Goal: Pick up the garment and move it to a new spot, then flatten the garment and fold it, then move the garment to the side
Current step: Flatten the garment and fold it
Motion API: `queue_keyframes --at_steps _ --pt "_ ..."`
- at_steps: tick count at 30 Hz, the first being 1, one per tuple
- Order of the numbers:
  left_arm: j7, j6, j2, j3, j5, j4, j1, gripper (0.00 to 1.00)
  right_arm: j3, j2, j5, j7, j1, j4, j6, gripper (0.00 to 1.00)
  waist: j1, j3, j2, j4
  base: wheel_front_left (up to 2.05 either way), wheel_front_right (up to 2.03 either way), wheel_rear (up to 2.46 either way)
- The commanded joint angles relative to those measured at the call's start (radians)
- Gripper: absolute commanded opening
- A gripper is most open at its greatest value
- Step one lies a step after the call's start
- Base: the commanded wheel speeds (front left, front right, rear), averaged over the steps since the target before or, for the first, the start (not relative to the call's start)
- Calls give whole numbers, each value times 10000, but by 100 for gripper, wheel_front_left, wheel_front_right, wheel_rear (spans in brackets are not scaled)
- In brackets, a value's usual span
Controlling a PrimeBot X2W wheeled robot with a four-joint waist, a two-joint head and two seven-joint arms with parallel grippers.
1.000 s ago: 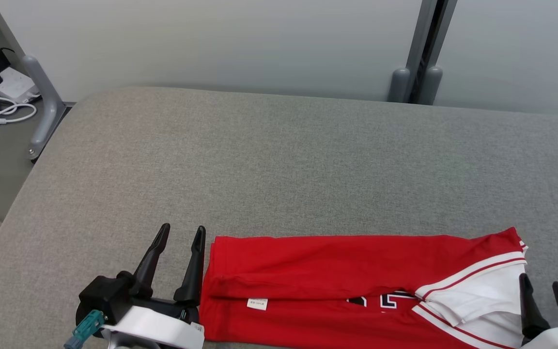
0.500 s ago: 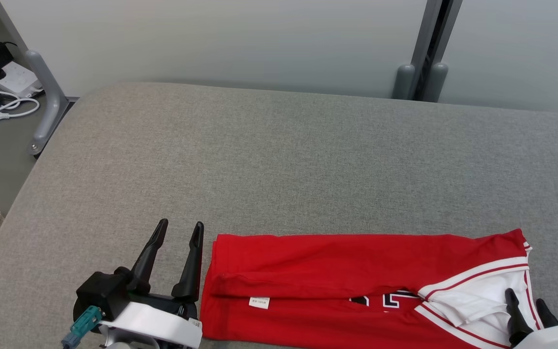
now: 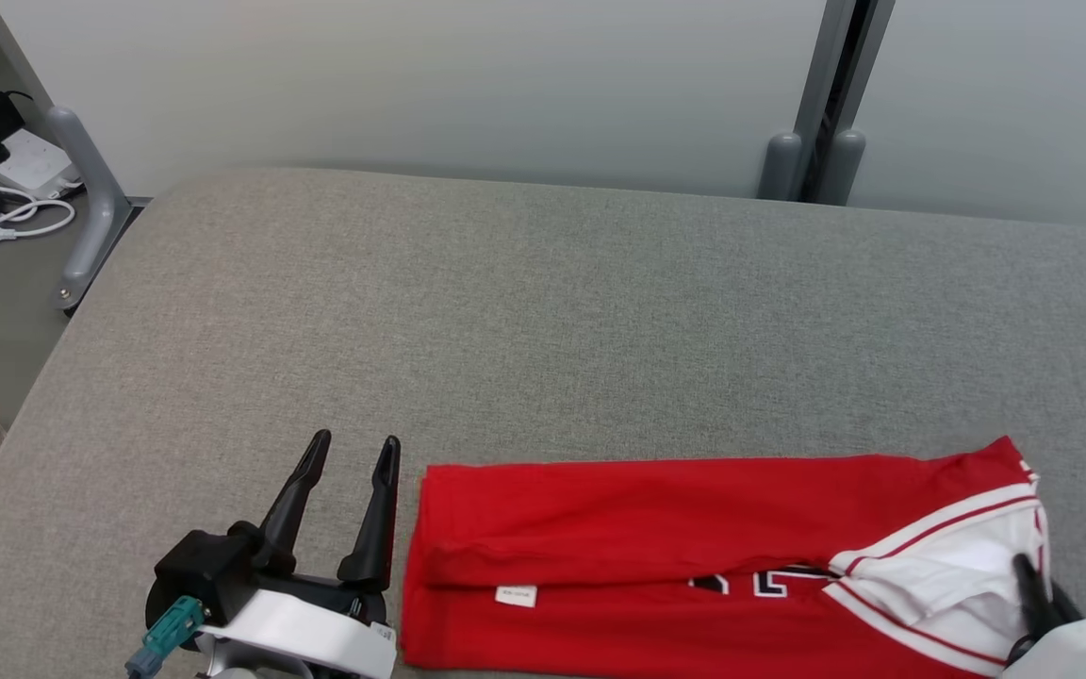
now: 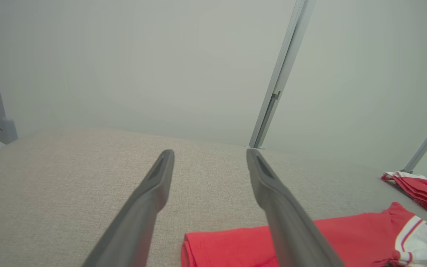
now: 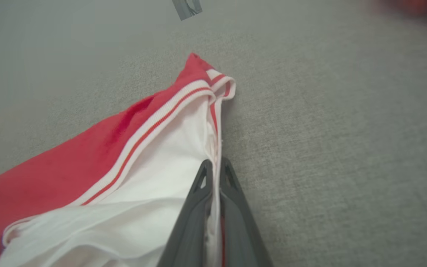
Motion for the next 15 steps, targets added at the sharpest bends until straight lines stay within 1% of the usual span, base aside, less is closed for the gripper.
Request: queue_keyframes --at_steps 1,4,10,12,15 --pt "-9 -19 45 8 35 5 17 100 -100 -168 63 3 -95 13 -14 0 0 -9 0 2 0 0 0" --pt "-9 -19 41 -27 44 26 40 100 -334 -462 131 1 -219 66 -12 0 0 -36 0 21 0 0 0" --pt "-9 -19 51 -23 34 39 63 100 -955 -1111 -146 -3 -445 594 -11 0 0 -95 0 58 0 0 0" --pt "-9 -19 52 16 38 45 90 100 -986 -1171 -232 -2 -474 669 -9 0 0 -126 0 47 0 0 0" --pt "-9 -19 46 93 38 61 96 100 -710 -1146 -303 -2 -514 463 -9 0 0 -168 0 -24 0 0 0"
